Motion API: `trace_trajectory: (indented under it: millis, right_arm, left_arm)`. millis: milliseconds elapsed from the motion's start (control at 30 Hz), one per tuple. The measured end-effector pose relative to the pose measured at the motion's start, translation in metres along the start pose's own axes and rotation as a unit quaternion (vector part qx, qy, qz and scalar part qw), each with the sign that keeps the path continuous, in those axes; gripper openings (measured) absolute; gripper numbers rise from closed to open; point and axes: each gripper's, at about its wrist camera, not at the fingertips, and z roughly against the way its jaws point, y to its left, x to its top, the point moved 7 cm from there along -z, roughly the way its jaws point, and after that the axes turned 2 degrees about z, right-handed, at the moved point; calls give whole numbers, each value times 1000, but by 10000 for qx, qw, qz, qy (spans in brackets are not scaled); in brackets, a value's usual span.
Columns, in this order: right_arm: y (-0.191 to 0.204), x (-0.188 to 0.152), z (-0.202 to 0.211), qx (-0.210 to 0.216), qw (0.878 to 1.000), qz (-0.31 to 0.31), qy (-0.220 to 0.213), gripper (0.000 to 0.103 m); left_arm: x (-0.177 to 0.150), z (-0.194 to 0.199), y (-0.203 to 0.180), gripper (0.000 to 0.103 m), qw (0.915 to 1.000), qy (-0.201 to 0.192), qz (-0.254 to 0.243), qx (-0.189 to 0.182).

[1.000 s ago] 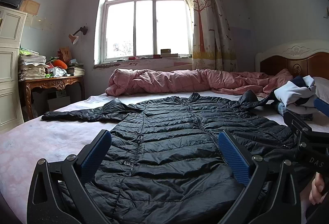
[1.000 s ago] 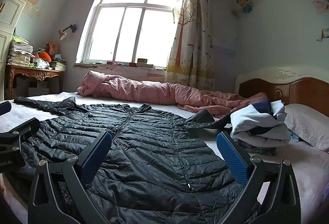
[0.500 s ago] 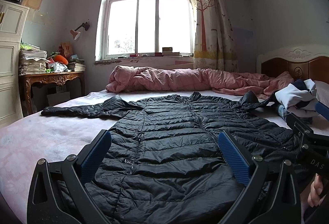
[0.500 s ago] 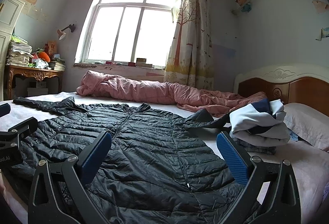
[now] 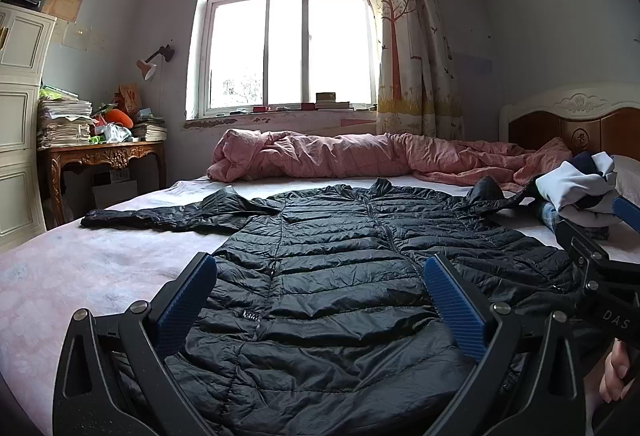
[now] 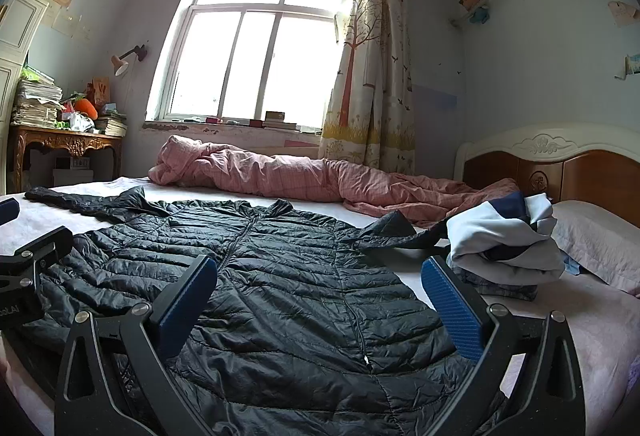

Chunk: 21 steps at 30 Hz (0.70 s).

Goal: Fold large clothes

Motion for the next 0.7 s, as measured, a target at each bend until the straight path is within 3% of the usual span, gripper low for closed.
trace_trajectory:
  millis: [700]
  right_arm:
    - [-2, -3, -3, -28, 10000, 43, 66, 103]
  left_arm:
    - [3, 0, 4, 103, 10000, 18, 68, -45]
